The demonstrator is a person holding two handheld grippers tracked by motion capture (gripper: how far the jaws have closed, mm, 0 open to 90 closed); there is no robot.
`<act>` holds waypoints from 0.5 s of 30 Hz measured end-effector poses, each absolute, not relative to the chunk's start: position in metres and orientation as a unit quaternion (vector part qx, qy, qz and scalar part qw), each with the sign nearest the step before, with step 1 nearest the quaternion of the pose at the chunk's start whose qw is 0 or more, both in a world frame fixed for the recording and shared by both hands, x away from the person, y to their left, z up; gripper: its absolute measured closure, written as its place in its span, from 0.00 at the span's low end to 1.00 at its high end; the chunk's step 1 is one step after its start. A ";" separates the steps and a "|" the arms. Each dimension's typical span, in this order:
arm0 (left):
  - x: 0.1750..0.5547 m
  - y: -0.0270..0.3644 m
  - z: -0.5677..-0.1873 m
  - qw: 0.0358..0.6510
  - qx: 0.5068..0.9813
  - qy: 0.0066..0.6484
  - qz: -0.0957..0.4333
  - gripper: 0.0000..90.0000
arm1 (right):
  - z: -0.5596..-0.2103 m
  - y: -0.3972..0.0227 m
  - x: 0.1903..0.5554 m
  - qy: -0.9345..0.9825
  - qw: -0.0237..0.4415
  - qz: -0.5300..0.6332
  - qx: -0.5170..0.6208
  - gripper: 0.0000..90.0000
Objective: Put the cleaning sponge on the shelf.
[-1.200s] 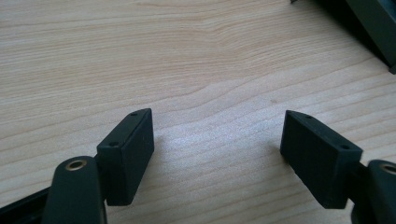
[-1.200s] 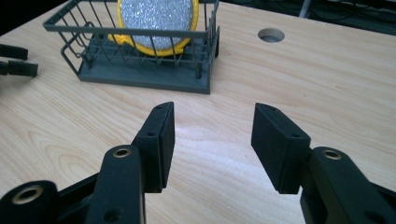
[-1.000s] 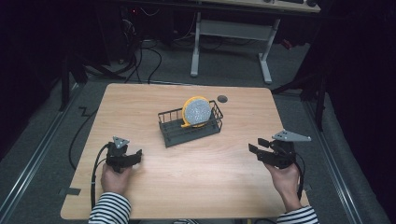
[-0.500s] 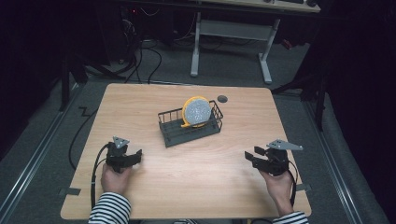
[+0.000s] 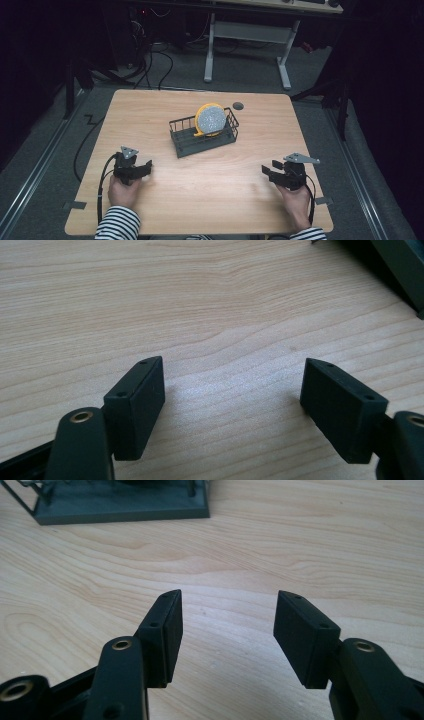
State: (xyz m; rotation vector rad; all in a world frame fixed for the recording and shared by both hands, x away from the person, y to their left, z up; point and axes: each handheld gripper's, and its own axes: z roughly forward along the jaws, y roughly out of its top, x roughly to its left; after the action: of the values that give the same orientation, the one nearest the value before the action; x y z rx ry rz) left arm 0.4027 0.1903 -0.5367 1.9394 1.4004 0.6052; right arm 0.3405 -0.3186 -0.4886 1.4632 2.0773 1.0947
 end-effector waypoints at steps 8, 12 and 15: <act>0.403 0.190 -0.537 0.331 0.742 0.536 0.231 0.29 | -0.507 -0.323 0.346 0.735 0.195 0.364 0.538 0.49; 0.403 0.190 -0.537 0.331 0.742 0.536 0.232 0.29 | -0.517 -0.323 0.348 0.737 0.204 0.349 0.541 0.46; 0.403 0.190 -0.537 0.331 0.742 0.536 0.231 0.29 | -0.525 -0.322 0.350 0.745 0.217 0.330 0.537 0.44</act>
State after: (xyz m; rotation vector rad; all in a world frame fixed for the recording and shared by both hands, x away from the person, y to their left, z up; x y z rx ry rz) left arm 0.4027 0.1903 -0.5367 1.9394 1.4005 0.6052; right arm 0.3499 -0.3217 -0.5248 1.4874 2.0644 0.9133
